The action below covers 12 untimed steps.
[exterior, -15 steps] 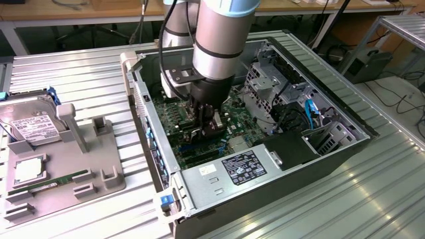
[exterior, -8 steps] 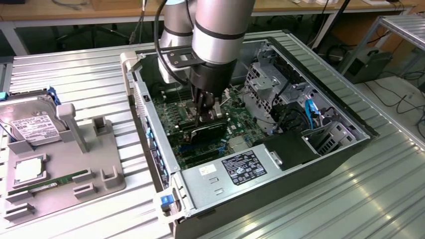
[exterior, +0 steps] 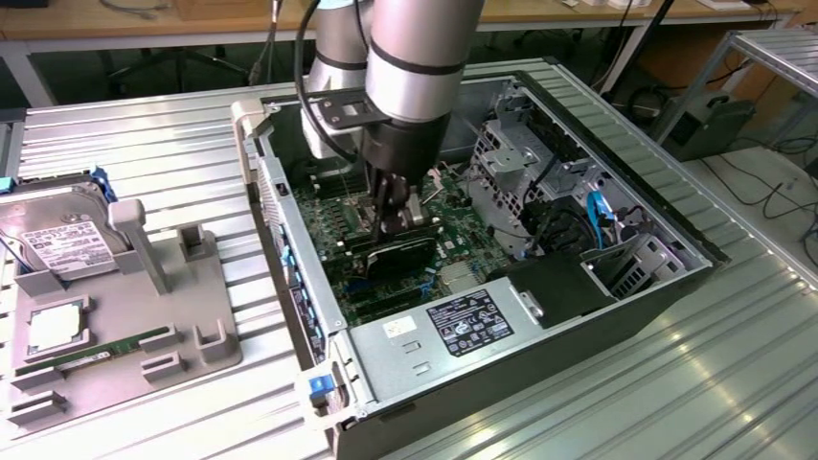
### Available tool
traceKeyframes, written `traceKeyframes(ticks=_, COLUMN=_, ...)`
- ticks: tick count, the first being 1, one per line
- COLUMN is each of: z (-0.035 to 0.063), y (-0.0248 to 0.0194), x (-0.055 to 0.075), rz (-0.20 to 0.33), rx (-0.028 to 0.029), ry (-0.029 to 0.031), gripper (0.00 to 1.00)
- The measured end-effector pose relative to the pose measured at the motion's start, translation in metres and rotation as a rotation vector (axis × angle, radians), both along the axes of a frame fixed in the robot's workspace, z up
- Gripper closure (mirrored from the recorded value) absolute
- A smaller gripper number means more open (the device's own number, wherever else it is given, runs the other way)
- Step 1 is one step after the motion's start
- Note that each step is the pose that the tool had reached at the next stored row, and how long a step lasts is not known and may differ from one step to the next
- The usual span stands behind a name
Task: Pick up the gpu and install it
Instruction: 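Press down on the gpu until it lock into place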
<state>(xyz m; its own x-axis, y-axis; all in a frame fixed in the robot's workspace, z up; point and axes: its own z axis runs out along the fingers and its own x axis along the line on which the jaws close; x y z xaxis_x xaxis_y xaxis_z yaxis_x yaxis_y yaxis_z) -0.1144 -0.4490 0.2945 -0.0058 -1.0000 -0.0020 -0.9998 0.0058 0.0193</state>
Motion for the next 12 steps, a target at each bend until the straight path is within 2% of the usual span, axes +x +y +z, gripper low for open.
traceKeyframes(ticks=2, z=0.0067, y=0.0000, x=0.0000, rz=0.000, rx=-0.0002, ry=0.0001, gripper=0.89)
traceKeyframes(ticks=12, z=0.0067, y=0.0000, x=0.0001, rz=0.000, rx=0.0001, ry=0.0000, gripper=0.89)
